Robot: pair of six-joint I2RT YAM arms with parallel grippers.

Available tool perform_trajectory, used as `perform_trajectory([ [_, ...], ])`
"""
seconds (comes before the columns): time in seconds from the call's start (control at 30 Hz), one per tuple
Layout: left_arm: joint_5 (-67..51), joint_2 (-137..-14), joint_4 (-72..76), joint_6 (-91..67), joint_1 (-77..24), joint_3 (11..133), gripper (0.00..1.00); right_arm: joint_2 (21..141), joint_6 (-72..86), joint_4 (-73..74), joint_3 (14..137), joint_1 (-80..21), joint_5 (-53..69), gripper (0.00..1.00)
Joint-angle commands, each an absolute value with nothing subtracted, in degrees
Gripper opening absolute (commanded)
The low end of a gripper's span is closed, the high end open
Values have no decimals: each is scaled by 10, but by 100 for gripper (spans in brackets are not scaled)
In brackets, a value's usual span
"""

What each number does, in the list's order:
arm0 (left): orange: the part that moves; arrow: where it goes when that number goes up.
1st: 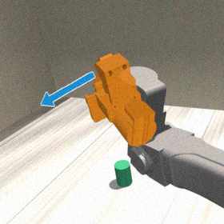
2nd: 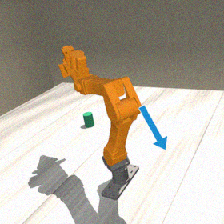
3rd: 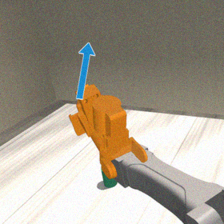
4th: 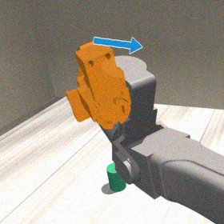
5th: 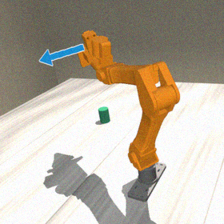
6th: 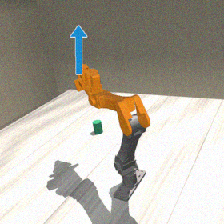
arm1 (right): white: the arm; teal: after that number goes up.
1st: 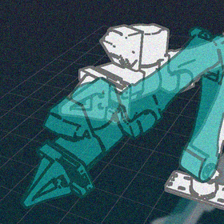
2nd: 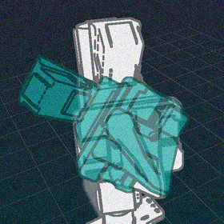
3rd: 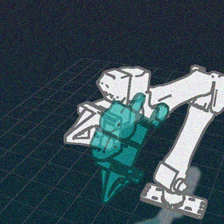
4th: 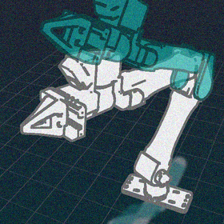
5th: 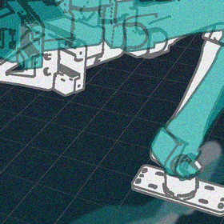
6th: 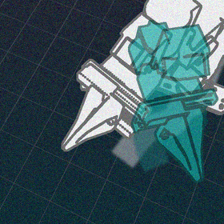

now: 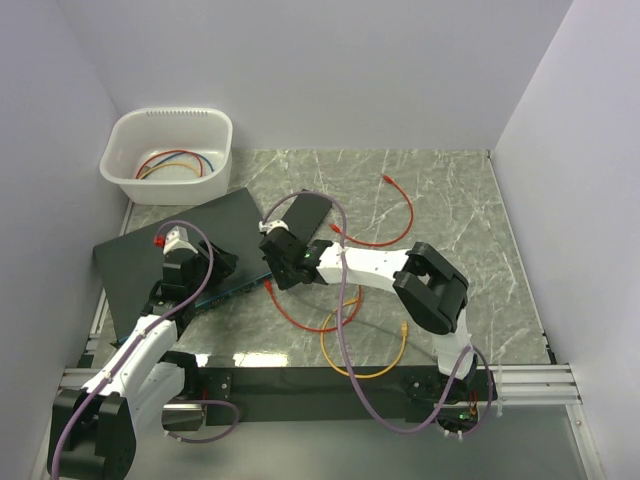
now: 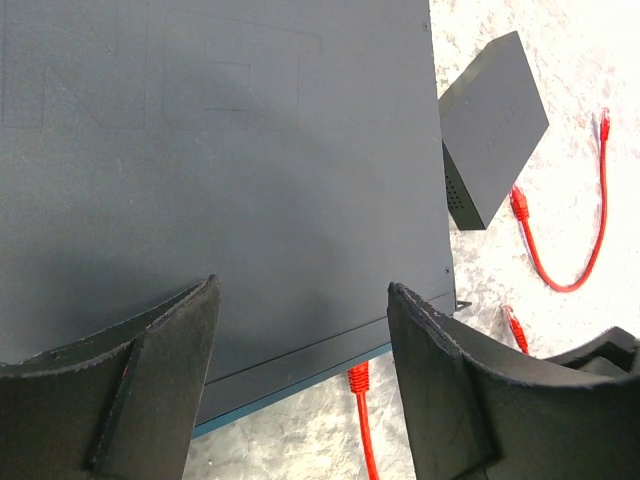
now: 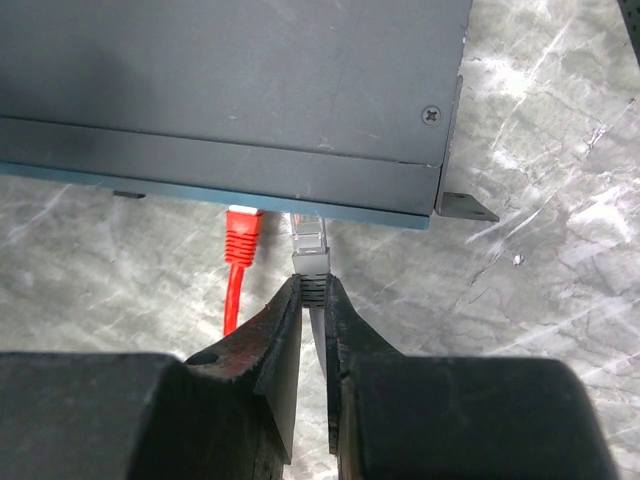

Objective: Insert the plug into the switch port

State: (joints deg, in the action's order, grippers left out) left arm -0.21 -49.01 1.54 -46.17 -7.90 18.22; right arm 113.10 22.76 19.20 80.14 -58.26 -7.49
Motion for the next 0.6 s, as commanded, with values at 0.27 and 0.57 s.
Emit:
perform_trajectory([
  [0.27,-12,-484,39,-454,-76,179,73,1140,238,180,831,-574,-144,0],
  [0.57,-11,-483,38,-454,-76,178,73,1156,257,198,868,-571,-176,0],
])
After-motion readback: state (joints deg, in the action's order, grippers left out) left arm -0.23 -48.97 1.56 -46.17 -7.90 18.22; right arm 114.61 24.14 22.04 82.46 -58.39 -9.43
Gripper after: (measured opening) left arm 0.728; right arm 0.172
